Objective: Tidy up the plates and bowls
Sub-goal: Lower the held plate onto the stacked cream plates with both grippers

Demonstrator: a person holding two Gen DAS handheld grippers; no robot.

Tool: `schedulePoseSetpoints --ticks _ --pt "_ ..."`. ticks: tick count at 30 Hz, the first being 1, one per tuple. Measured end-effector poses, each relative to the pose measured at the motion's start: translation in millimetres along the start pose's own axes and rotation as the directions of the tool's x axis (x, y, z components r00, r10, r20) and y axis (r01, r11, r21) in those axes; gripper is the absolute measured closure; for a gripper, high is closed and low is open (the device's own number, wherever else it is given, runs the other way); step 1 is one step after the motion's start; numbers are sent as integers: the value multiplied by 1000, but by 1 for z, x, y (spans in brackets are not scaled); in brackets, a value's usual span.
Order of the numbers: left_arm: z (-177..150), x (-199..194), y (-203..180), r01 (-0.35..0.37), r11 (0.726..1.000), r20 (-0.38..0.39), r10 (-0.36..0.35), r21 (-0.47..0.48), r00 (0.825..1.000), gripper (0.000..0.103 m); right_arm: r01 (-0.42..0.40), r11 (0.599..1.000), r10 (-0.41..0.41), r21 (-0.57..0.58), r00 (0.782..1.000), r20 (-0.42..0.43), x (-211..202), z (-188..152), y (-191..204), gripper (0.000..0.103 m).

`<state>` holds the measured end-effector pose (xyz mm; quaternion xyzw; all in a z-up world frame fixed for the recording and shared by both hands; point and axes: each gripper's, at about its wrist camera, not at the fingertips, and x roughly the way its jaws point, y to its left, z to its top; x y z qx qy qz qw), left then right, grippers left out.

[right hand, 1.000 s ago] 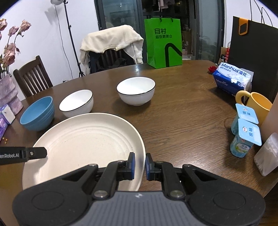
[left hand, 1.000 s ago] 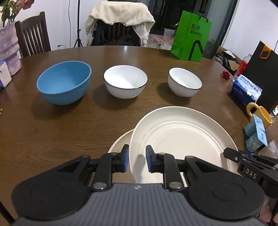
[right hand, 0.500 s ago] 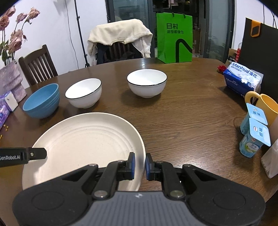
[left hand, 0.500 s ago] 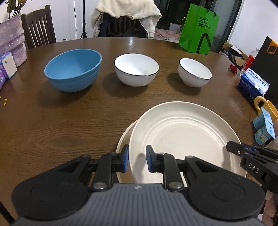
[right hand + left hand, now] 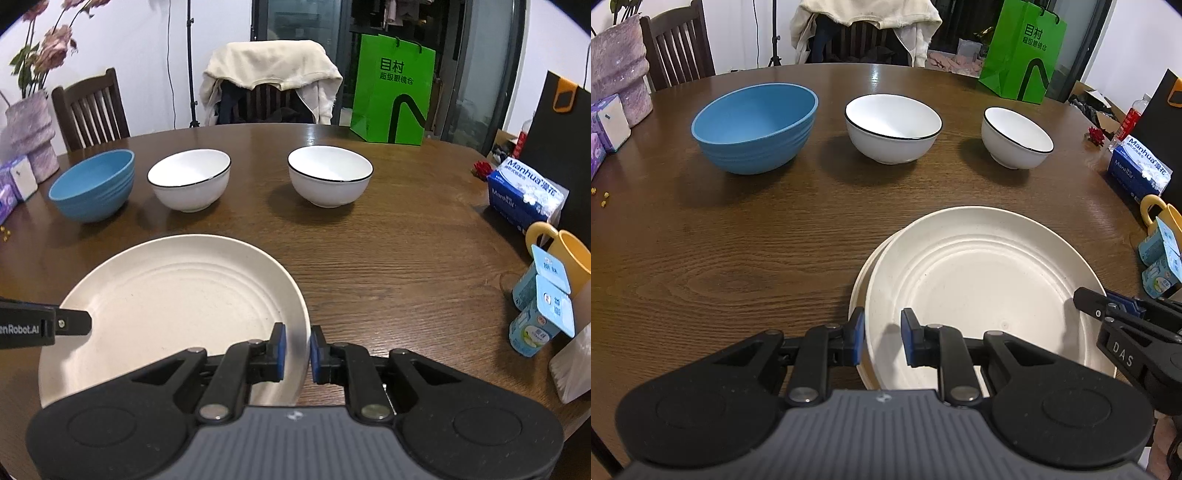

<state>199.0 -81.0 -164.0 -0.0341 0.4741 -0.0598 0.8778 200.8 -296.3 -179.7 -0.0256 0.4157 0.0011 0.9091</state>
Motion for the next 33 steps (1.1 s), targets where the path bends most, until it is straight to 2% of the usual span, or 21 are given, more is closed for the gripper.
schedulePoseSetpoints --ticks 7,25,33 --pt "0 4 0 -7 1000 -5 7 6 1000 83 8 1000 -8 -27 1000 -3 4 -2 5 89" --pt "-1 11 -4 -25 999 -11 25 35 1000 83 90 984 -89 -155 996 18 16 -9 25 87" --pt "-2 13 -5 -40 998 -8 41 41 999 83 97 978 -94 -182 995 22 19 -13 30 87"
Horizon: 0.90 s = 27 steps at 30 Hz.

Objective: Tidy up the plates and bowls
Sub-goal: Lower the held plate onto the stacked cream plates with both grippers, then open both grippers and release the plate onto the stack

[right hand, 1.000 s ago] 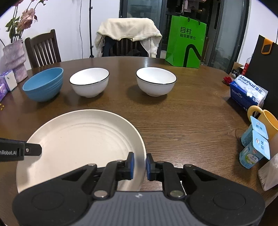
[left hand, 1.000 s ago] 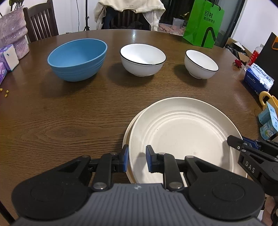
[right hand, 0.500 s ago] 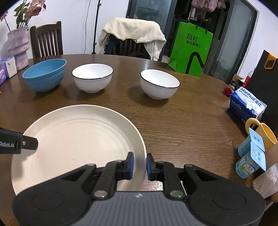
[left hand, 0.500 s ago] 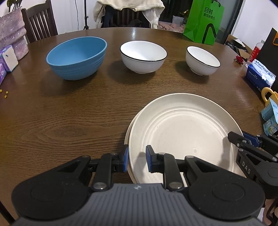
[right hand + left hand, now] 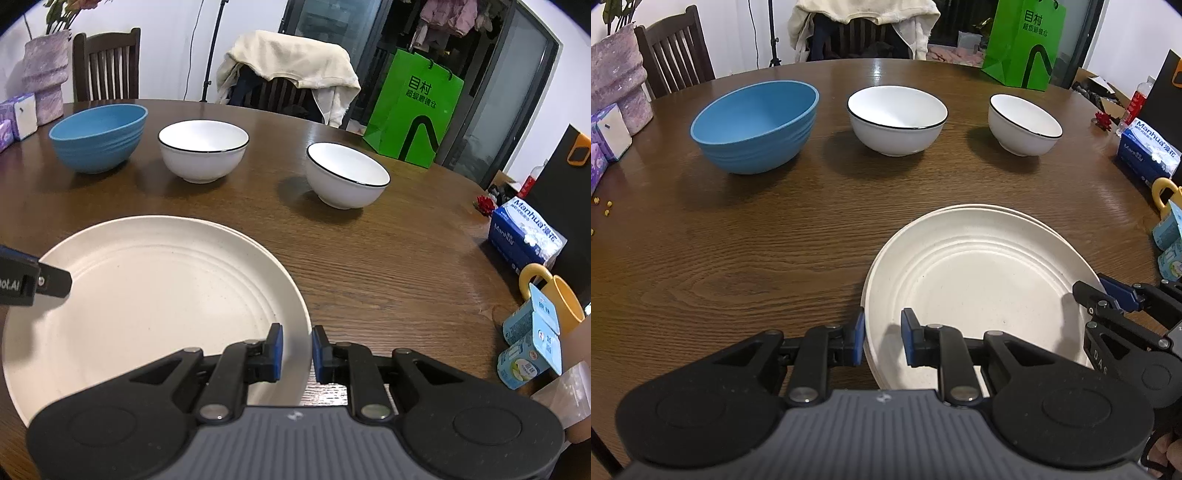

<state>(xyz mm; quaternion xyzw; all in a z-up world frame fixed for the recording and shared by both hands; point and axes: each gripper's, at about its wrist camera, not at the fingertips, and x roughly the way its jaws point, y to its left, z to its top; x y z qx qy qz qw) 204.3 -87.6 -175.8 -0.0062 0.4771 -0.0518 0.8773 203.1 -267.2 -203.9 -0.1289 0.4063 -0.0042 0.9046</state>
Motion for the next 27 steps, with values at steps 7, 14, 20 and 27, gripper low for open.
schedulePoseSetpoints --ticks 7,14,20,27 --pt "0 0 -3 -15 1000 21 15 21 1000 83 32 998 -30 -47 998 46 -3 -4 8 87" --pt "-5 3 -7 -33 998 48 30 59 998 83 62 994 -55 -86 995 85 -3 -6 12 87" --pt "-5 4 -8 -25 997 39 23 67 999 79 68 994 -60 -88 994 90 0 -5 12 87" --pt "6 -10 4 43 999 39 -43 14 998 16 -61 996 57 68 997 52 -8 5 -14 57"
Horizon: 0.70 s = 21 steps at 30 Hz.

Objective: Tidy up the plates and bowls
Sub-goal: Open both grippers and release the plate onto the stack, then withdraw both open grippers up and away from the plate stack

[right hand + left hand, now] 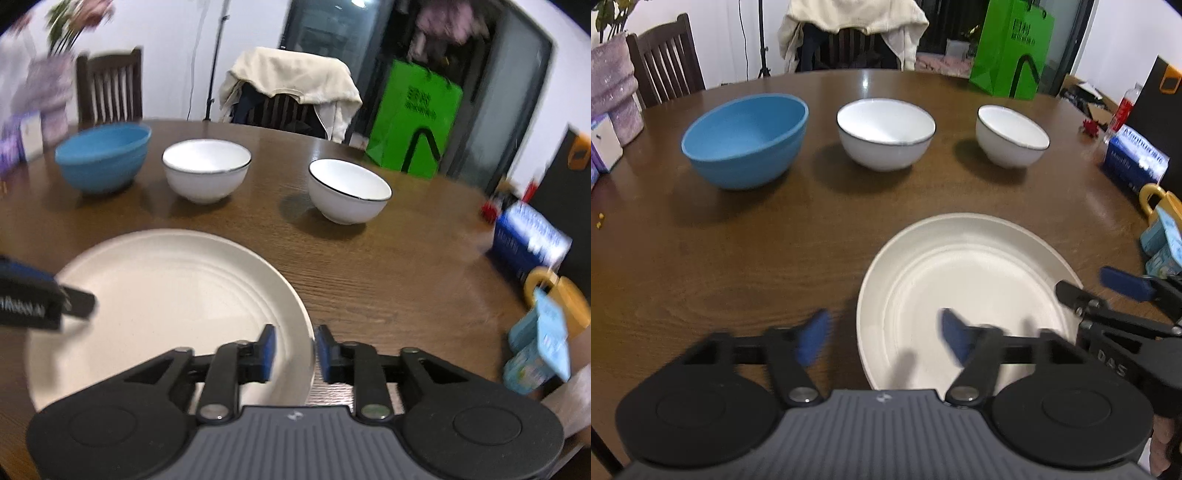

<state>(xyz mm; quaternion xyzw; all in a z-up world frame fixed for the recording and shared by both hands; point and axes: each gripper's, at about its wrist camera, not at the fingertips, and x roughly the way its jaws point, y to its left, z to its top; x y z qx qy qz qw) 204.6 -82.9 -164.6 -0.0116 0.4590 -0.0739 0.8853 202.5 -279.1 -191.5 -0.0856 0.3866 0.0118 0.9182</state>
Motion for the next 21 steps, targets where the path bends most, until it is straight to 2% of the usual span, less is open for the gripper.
schedulePoseSetpoints --ticks 1,2,3,5,9,16,21 --pt "2 -4 1 2 1000 12 -2 -4 1000 12 -20 999 19 32 1000 5 -4 3 -5 47" --pt "4 -8 3 10 1000 24 -10 -7 1000 8 -30 998 29 50 1000 12 -8 6 -8 31" --pt "5 -12 4 23 1000 30 -23 -11 999 3 -39 997 38 66 999 21 -13 8 -11 19" --pt "6 -21 7 40 999 49 -39 -18 998 0 -62 995 59 83 998 35 -22 12 -15 10" --pt "5 -42 12 47 998 67 -45 -31 997 0 -134 986 132 102 991 32 -39 13 -24 0" --pt "-9 -78 14 63 997 95 -58 -51 994 0 -150 980 153 134 988 -11 -66 6 -32 0" --pt "-23 -97 6 75 995 95 -68 -63 993 0 -173 976 175 132 984 -10 -95 0 -30 0"
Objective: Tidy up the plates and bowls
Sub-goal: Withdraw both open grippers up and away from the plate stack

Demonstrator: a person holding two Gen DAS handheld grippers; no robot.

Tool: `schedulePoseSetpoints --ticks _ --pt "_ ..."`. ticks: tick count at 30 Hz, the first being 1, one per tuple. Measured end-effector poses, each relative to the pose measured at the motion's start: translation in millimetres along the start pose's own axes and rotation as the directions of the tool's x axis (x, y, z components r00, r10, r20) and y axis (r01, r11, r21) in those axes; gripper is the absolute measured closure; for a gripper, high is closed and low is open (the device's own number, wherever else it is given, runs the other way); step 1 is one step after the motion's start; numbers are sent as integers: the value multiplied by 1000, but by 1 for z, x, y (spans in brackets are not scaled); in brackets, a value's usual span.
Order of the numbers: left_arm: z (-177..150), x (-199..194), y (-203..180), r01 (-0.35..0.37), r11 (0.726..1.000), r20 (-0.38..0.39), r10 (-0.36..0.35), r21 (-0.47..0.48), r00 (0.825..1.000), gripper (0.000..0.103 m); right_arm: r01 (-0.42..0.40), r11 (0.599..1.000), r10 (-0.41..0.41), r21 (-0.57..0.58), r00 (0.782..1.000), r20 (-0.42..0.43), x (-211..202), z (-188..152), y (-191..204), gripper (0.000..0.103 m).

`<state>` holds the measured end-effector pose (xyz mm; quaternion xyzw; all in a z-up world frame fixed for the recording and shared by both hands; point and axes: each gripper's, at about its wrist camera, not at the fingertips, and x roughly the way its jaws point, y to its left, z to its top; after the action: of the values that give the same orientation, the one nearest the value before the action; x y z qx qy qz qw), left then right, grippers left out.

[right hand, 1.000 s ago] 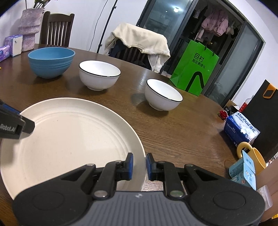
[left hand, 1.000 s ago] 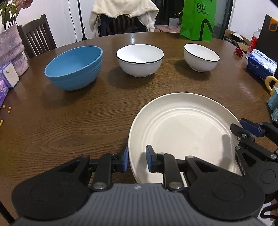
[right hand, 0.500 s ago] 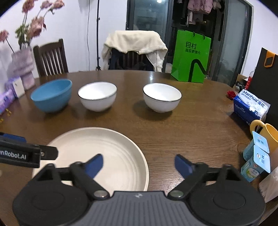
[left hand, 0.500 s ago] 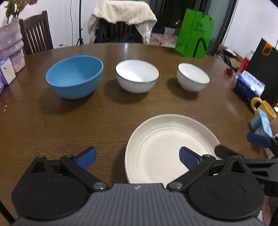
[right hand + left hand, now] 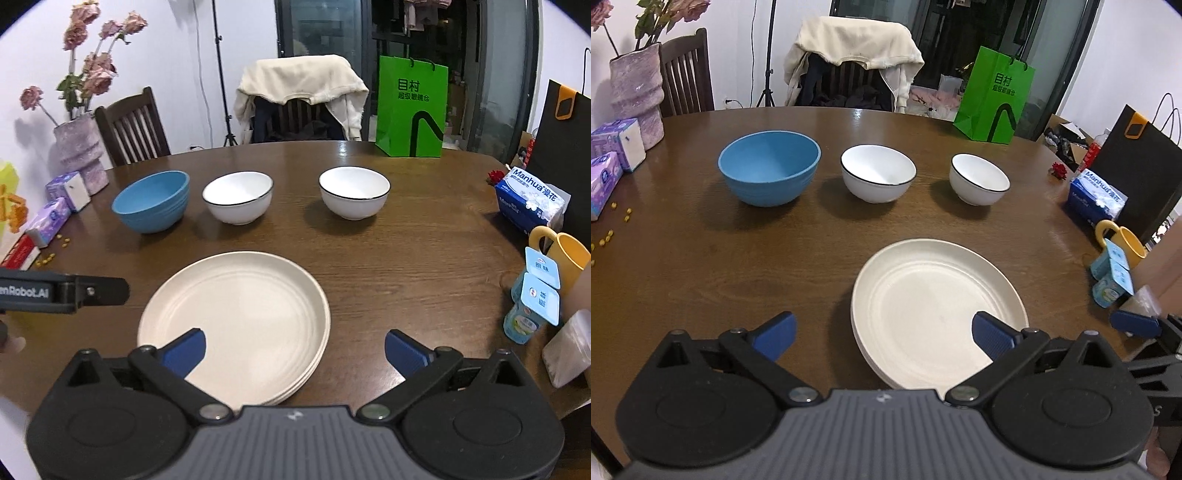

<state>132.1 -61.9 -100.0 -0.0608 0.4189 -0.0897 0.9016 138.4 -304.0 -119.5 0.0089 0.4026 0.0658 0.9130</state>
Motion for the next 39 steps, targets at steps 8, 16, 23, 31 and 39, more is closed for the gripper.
schedulePoseSetpoints --ticks 8,16,23,31,39 --pt "-15 -24 -17 -27 999 30 27 26 999 0 -7 1000 7 -2 999 53 -27 -3 3 0" --pt "-23 -42 -19 -39 999 61 38 14 997 0 -26 1000 25 15 997 75 -42 -10 2 0" --pt "-23 -53 -21 -51 999 87 50 8 995 0 -46 999 44 14 995 94 -54 -12 4 0" --pt "-21 -60 -26 -65 998 104 62 19 993 0 -32 999 30 18 993 118 -63 -11 1 0" --pt "-17 -61 -23 -58 998 104 53 39 993 0 -4 999 -1 37 993 121 -65 -8 0 0"
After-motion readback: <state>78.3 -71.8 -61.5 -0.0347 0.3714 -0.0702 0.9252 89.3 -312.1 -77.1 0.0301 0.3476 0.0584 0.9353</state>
